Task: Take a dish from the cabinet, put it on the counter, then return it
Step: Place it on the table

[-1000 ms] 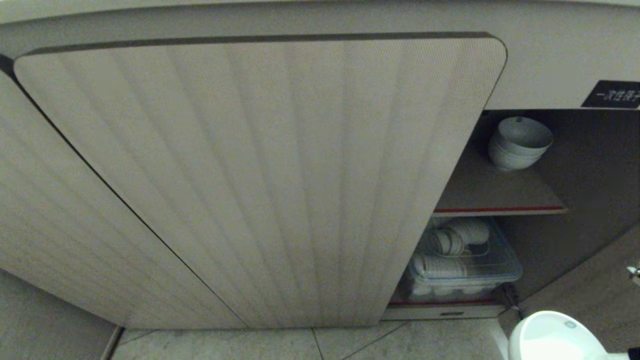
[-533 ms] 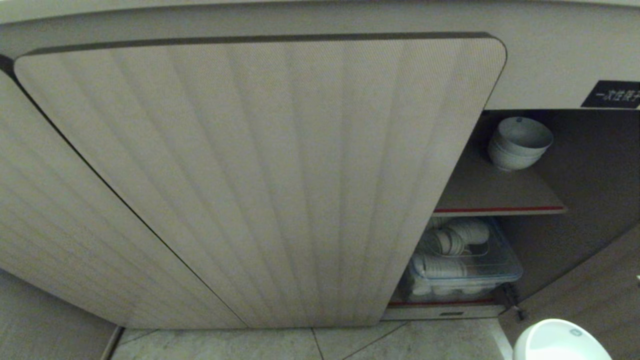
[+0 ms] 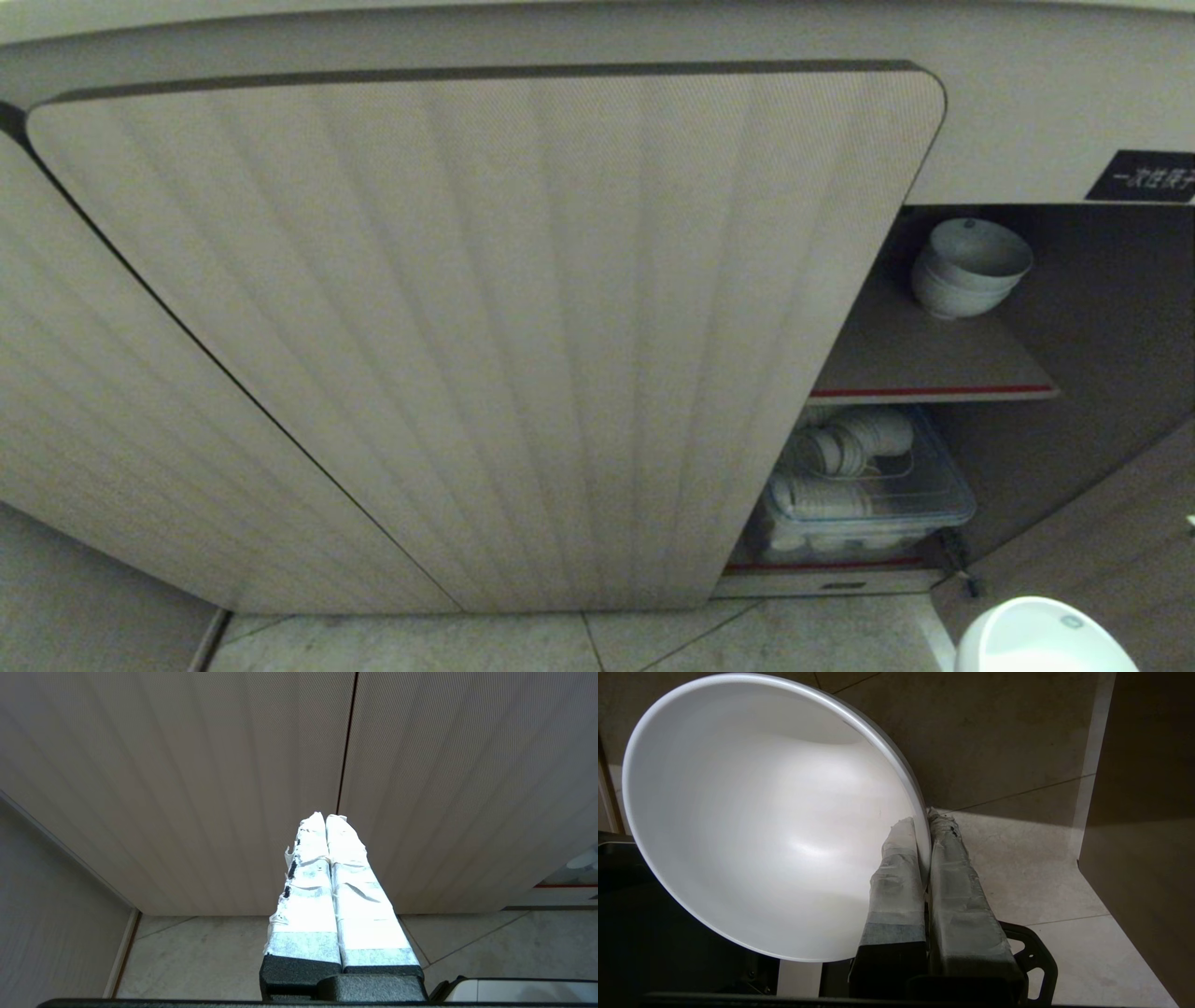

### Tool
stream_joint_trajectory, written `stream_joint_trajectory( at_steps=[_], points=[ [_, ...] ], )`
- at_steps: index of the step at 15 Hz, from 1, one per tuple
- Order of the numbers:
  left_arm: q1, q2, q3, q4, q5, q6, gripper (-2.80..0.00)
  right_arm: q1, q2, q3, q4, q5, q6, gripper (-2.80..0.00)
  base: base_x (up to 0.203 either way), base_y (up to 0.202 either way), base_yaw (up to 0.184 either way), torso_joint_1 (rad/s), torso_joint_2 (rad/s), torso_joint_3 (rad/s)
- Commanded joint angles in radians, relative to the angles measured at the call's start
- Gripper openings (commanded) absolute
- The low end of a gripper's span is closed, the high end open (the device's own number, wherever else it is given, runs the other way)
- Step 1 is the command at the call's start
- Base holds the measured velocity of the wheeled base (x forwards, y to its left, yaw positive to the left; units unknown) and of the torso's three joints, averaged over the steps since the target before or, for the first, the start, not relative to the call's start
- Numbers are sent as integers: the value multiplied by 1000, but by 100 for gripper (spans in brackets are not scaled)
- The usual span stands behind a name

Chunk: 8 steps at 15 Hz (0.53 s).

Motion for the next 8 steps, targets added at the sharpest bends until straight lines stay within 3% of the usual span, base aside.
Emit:
stream_joint_trajectory(
  at_steps=[1,8],
  points=[
    [-1,0,0,-1,0,0,-280,6,5,5,2,1,0,-280,0,0,0,0,0,0],
    [1,0,0,1,0,0,-280,15,14,0,-1,1,0,-280,0,0,0,0,0,0]
  ],
)
